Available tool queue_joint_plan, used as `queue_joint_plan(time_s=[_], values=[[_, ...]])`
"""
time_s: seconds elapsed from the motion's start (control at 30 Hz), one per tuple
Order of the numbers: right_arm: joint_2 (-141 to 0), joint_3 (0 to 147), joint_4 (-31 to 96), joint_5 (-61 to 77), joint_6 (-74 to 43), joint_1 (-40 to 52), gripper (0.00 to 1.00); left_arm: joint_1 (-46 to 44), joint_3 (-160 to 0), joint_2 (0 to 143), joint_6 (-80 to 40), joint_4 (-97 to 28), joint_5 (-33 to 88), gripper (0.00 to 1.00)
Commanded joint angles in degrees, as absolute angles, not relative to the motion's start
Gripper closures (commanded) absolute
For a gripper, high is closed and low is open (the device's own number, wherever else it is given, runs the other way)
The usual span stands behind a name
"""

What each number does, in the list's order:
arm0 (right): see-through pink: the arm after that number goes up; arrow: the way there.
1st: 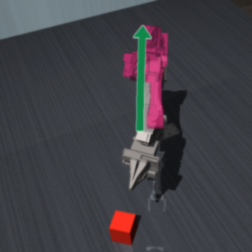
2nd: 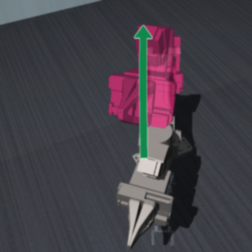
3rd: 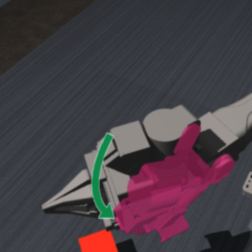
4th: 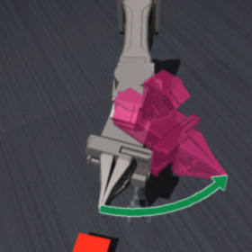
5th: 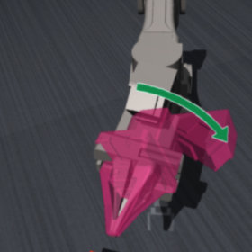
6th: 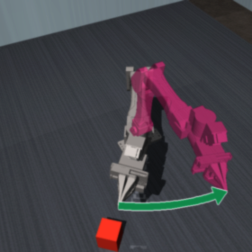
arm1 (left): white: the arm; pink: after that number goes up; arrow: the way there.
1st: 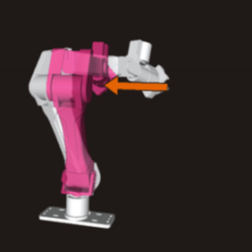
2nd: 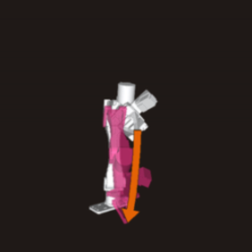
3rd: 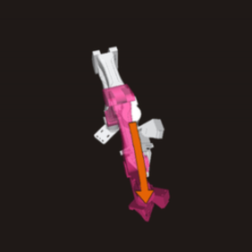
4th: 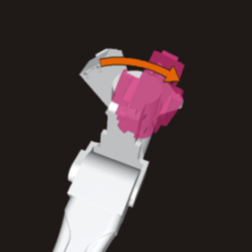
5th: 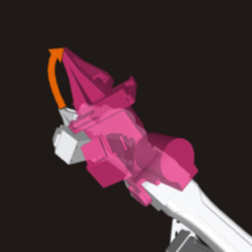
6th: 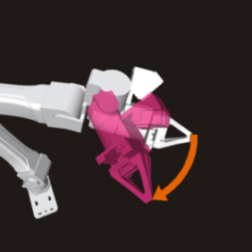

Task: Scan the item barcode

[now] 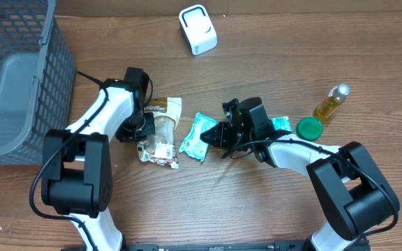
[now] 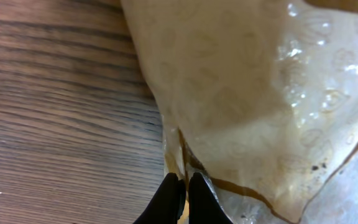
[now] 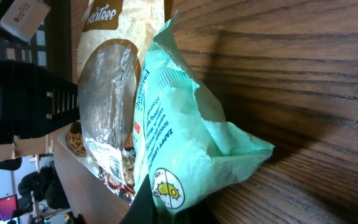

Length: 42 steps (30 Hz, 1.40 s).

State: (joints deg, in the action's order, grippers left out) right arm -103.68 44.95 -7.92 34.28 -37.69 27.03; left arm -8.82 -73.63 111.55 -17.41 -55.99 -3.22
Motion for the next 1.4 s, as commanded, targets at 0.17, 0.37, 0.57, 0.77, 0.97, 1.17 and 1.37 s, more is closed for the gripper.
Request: queue_joint_plan(time_s=[0.17, 0.37, 0.57, 0.77, 0.97, 1.17, 1.37], values=[[-103.61, 45.76, -8.01, 35.27, -36.95, 26.87, 0.96, -8.93, -76.16, 109.65, -15.88, -58.28, -4.01, 0.96], [-103.59, 45.76, -8.03, 35.27, -36.99, 26.87, 0.96, -8.93, -80.95, 106.32, -15.88, -59.33, -1.32, 0.87], [-103.61, 45.76, -7.57, 35.24, -36.97, 26.87, 0.95, -9.04, -80.62, 106.89, -16.75, -58.35, 1.61, 0.49], [-103.61, 45.76, -7.60, 35.24, -36.99, 26.87, 0.95, -9.96, -76.97, 108.40, -16.73, -55.70, 2.59, 0.49], [-103.61, 45.76, -7.60, 35.24, -36.97, 26.87, 0.95, -11.03, -73.12, 108.51, -16.73, -53.95, 2.59, 0.53], [-103.61, 45.76, -7.51, 35.27, -36.99, 26.87, 0.95, -11.29, -72.25, 108.51, -16.03, -56.40, 2.61, 0.57], [-103.61, 45.76, -7.20, 35.24, -36.97, 26.87, 0.95, -11.29, -72.25, 108.51, -14.52, -60.40, 2.61, 0.55]])
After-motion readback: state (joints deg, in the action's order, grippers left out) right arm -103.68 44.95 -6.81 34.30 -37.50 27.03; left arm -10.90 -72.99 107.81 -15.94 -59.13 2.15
